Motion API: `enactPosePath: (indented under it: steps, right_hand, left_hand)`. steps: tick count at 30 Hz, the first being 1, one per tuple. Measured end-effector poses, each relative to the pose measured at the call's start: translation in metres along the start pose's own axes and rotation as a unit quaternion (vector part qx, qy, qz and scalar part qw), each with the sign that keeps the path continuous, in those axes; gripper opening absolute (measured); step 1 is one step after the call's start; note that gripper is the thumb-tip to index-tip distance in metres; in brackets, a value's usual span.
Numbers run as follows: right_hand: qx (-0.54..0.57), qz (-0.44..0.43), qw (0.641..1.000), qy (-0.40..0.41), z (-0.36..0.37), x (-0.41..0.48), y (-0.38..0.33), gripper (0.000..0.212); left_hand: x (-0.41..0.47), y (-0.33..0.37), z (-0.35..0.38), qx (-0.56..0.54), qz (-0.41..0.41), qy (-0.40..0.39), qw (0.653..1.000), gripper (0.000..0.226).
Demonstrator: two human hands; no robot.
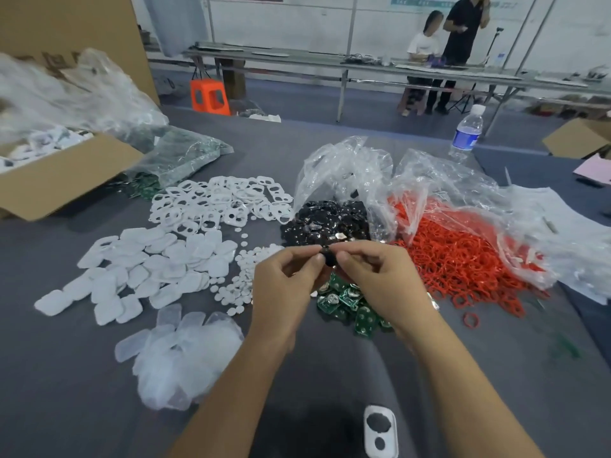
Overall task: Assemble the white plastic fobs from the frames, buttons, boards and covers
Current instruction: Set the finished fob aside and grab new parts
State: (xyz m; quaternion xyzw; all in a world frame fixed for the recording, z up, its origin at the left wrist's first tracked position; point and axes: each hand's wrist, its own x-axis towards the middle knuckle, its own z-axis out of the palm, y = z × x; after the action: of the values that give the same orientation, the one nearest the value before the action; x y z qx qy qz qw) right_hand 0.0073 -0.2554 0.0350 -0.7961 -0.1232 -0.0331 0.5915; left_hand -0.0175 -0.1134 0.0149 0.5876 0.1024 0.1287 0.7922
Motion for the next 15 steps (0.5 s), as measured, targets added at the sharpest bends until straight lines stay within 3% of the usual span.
enactPosePath:
  steps: [4, 11, 15]
  right_hand:
    - [0.003, -0.039, 0.999, 0.007, -0.015, -0.051, -0.012, 0.03]
    - [-0.117, -0.029, 0.992, 0.045, -0.041, -0.138, -0.009, 0.034]
    - [0.039, 0.026, 0.999, 0.027, -0.051, -0.171, 0.0, 0.026]
  left_hand:
    - [-0.05, 0.005, 0.001, -0.033, -0.002, -0.066, 0.997, 0.014]
    - [-0.111, -0.007, -0.003, -0.041, -0.032, -0.179, 0.982, 0.015]
    - [-0.136, -0.019, -0.004, 0.049, 0.011, -0.227, 0.973, 0.027]
